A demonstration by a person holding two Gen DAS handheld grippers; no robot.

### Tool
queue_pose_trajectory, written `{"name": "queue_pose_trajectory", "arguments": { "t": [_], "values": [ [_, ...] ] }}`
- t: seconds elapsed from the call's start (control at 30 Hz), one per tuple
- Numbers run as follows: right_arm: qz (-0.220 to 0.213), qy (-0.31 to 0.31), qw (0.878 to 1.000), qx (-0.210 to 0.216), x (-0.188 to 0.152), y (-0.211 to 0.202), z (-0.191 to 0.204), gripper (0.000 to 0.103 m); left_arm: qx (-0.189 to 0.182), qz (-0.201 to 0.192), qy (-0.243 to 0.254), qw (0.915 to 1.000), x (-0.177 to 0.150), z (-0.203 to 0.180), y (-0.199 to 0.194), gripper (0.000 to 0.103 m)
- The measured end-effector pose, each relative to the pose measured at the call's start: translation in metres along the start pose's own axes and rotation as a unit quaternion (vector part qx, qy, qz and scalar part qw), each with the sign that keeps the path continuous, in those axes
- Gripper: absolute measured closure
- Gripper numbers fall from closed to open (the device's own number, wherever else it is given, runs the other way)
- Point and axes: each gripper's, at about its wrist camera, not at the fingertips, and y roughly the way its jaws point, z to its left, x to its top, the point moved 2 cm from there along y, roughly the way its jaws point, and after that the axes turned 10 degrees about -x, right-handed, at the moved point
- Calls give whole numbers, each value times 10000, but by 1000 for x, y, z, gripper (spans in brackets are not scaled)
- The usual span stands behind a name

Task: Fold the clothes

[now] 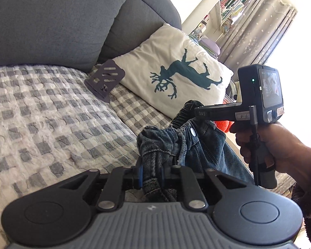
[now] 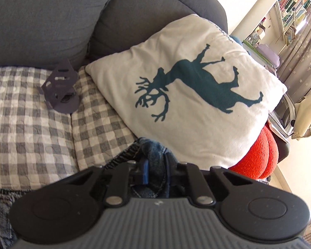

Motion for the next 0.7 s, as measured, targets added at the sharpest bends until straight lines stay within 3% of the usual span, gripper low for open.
{"name": "queue_pose_trajectory", "arguments": {
  "t": [0.17,0.37,0.43,0.47,0.53,0.57,0.6,0.7],
  "values": [
    [-120,44,9998,118,25,4,19,91,245,-76,-134,9996,20,21,-4,89],
    [357,57,9991,221,28,31,52,87,469,442,-231,9977,15,47,15,86],
    [525,82,9982,274,21,38,59,81,600,653,-210,9958,10,53,21,75],
    [591,125,9977,307,19,40,61,66,636,719,-217,9951,9,55,22,69],
    [652,263,9968,368,16,39,60,48,699,774,-224,9943,9,55,19,61],
    [653,347,9964,417,16,36,58,43,763,786,-195,9938,10,54,17,46],
    [654,425,9958,475,16,33,56,42,844,790,-100,9932,12,50,13,38],
    [631,642,9941,598,17,14,40,31,960,728,138,9926,17,40,4,26]
  ]
}}
